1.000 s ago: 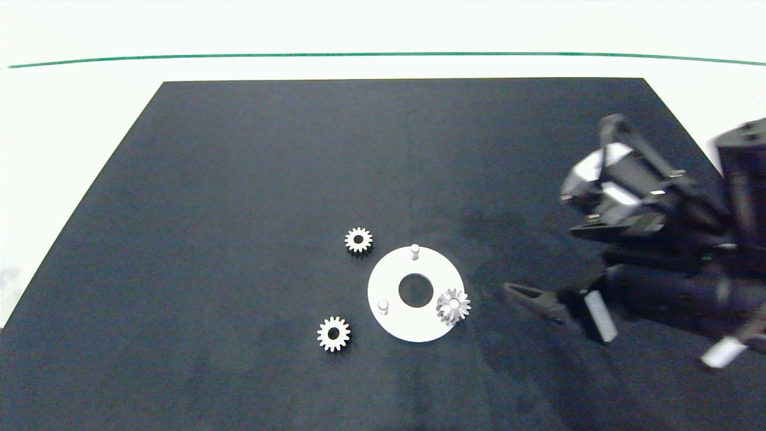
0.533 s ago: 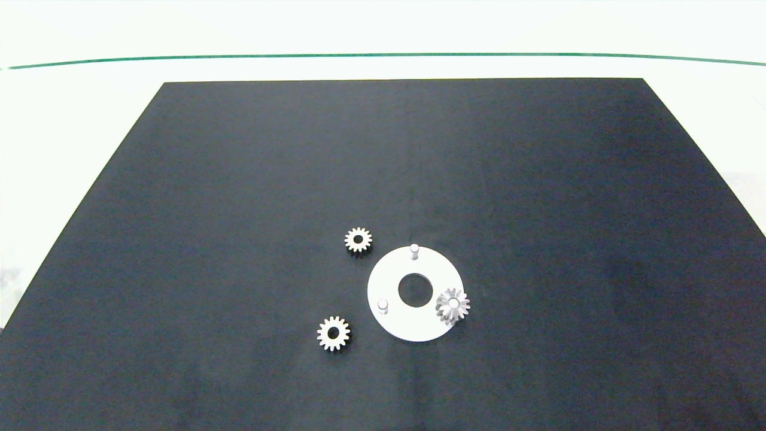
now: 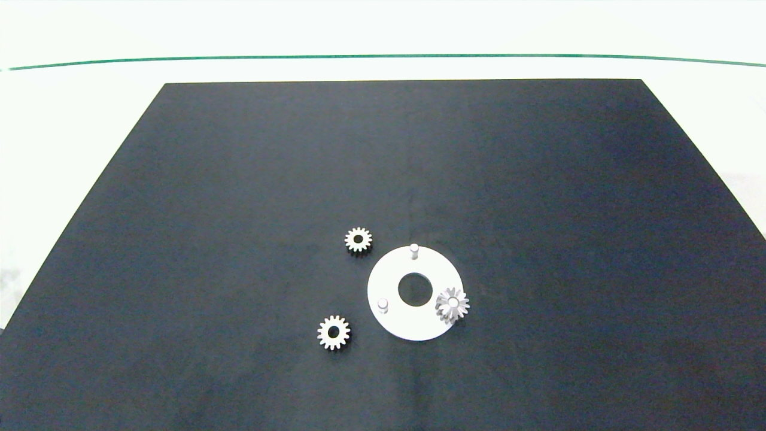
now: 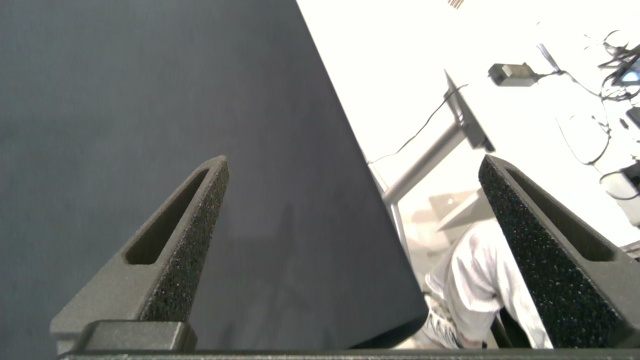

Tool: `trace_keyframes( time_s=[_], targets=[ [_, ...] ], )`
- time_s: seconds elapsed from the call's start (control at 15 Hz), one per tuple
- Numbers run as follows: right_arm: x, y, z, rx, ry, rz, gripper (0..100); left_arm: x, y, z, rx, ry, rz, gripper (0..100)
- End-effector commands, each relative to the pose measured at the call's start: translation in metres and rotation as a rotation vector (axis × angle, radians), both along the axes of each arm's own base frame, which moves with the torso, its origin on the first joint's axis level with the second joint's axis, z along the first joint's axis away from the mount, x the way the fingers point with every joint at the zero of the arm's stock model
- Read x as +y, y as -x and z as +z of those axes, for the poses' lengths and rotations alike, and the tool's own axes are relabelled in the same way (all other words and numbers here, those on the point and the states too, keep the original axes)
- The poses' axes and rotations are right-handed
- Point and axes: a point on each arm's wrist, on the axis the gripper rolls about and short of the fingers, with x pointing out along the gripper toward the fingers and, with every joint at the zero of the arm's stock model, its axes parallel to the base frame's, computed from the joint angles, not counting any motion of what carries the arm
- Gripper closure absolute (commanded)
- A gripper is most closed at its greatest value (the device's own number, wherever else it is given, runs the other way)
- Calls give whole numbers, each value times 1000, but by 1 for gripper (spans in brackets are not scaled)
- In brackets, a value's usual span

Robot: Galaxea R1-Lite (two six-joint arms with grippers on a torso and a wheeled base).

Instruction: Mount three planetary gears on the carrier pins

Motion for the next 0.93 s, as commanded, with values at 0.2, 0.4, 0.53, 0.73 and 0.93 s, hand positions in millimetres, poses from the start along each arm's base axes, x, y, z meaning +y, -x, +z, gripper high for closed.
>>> trace_keyframes(
  time_s=[0.2,0.4,0.53,0.73,0.93],
  targets=[
    [0,-9,15,38,2,4,0,-14,-37,-1,134,-46,-132,0],
    [0,-10,22,36,1,4,0,-22,-54,-3,120,-58,-144,0],
    [0,-11,27,33,1,7,0,-28,-66,-10,184,-89,-158,0],
    [-1,-12,27,38,2,16,0,-39,-87,-11,207,-102,-182,0],
    [-1,-14,29,49,2,17,0,-53,-105,-15,204,-113,-228,0]
  ],
)
